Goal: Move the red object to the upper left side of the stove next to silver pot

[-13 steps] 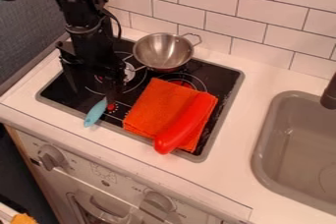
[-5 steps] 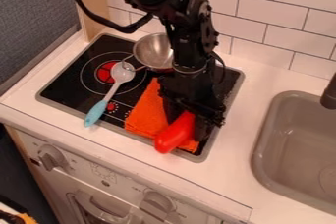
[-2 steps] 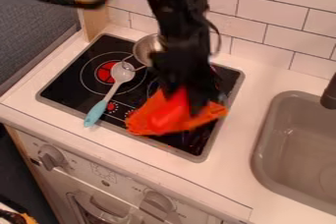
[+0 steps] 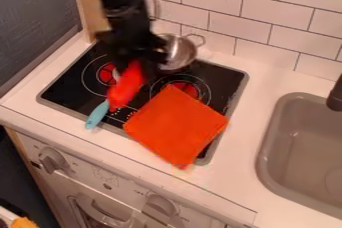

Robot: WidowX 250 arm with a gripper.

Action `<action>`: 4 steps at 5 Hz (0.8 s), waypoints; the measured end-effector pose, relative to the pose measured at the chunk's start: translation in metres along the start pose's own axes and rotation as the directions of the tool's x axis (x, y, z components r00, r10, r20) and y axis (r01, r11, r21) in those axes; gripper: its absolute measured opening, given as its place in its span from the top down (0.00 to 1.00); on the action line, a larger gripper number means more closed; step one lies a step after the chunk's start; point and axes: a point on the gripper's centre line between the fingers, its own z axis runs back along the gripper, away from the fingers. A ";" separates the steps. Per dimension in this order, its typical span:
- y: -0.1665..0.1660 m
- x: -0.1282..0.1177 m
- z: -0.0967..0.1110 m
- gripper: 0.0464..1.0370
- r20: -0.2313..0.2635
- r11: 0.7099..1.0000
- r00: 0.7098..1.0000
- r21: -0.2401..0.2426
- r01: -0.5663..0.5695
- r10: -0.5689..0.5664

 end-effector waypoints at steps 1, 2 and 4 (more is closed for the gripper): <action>0.047 0.012 -0.005 0.52 -0.031 0.999 0.999 -0.039 -0.036 0.035; 0.065 0.022 0.004 0.52 -0.019 0.999 0.999 -0.017 -0.033 0.033; 0.108 0.046 -0.017 0.52 -0.057 0.986 0.995 0.136 0.093 -0.086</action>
